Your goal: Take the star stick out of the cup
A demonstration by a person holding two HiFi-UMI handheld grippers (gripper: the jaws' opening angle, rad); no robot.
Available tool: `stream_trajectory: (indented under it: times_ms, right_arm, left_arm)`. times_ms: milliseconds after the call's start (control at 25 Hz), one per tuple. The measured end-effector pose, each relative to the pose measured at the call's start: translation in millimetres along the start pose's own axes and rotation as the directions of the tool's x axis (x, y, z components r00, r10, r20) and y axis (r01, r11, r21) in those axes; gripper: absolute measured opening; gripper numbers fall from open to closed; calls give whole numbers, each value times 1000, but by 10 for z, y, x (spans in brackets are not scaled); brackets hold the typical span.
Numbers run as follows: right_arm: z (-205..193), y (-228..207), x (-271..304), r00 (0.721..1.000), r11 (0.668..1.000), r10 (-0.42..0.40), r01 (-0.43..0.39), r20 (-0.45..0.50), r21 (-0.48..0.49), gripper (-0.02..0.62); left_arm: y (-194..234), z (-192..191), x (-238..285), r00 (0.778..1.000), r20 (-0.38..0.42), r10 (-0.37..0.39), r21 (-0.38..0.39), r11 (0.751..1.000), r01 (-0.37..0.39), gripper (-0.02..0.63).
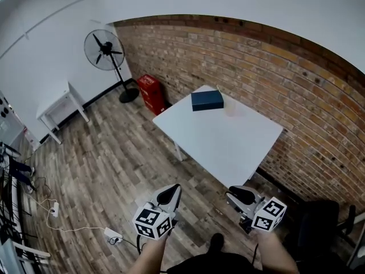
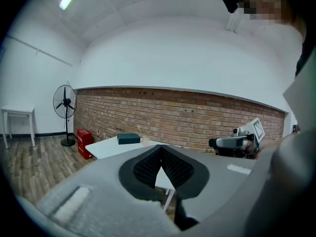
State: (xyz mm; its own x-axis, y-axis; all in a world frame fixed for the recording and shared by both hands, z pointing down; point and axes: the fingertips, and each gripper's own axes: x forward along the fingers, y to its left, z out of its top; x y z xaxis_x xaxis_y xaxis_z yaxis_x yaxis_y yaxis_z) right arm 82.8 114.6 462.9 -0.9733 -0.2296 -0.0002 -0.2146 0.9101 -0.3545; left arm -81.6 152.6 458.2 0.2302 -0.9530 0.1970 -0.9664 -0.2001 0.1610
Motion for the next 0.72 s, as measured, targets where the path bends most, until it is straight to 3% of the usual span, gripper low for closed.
stream_trajectory:
  times_ms: [240, 720]
  right_arm:
    - [153, -477, 95, 1000, 1000, 23, -23, -19, 20, 89]
    - [299, -1193, 200, 998, 998, 39, -36, -45, 56, 71]
  left_arm:
    - [229, 134, 464, 999, -2, 51, -28, 998, -51, 6]
    - [315, 195, 1307, 999, -10, 40, -59, 997, -40, 6]
